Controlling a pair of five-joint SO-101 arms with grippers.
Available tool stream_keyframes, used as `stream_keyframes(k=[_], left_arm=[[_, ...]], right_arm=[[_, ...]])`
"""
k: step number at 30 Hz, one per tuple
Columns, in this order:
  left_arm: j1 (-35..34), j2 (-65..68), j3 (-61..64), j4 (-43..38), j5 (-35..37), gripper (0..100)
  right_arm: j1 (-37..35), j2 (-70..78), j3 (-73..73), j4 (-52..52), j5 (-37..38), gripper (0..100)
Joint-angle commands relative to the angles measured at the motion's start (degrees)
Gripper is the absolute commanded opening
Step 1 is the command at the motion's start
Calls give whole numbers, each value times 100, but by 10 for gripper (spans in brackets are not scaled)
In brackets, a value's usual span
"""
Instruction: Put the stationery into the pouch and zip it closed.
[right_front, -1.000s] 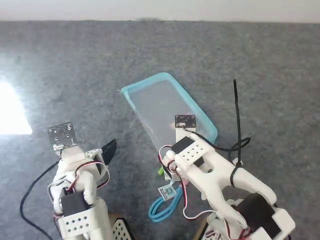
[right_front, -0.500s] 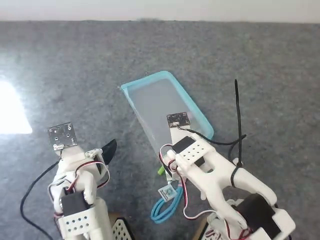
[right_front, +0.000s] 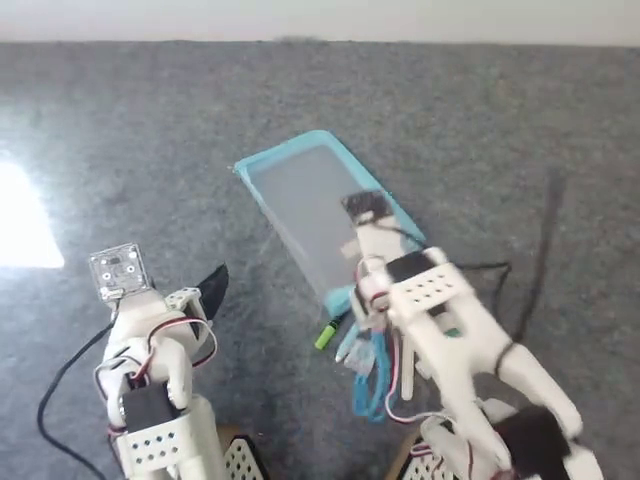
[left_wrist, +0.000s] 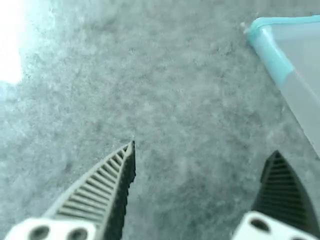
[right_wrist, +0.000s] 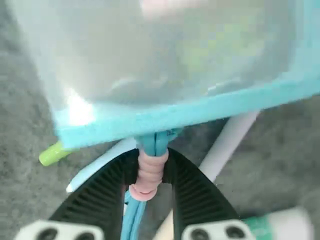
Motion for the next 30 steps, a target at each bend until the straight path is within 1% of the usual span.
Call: stream_keyframes(k=[1,3,5,6,8,12,14,16,19,22,24,26,28,30], left_arm=[[-70,26,-84,-607,70,372],[-176,26,-180,-747,-114,372],[-352,26,-374,-738,-431,372],[-334,35,-453,-730,-651,372],[-105,53,-602,-607,-1046,372],[818,70,-1103,114,-1477,376],[1055,79,-1508,457,-1495,400],[1108,79,-1798,475,-1512,426],[1222,264,-2316,484,-1495,430],[1785,1011,-2642,440,-1204,430],[2189,1644,-2774,281,-976,430],[2409,2198,-2835,35,-888,430],[2400,2593,-2826,-255,-888,430],[2189,2813,-2791,-484,-888,430]], right_arm=[[207,-1033,-642,-84,765,7],[180,-1385,-791,-75,774,6],[66,-1631,-888,-66,800,6],[-22,-1692,-949,-22,818,6],[-286,-1666,-1160,145,1081,6],[-840,-1262,-1873,462,1451,6],[-919,-901,-2382,664,1459,6],[-910,-505,-2866,848,1459,6],[-919,-92,-3349,936,1451,6],[-989,-40,-3420,945,1442,6],[-1077,-40,-3358,989,1442,6],[-1147,-40,-3288,1015,1433,6],[-1182,-40,-3253,1015,1433,6],[-1191,-40,-3244,1015,1415,6]])
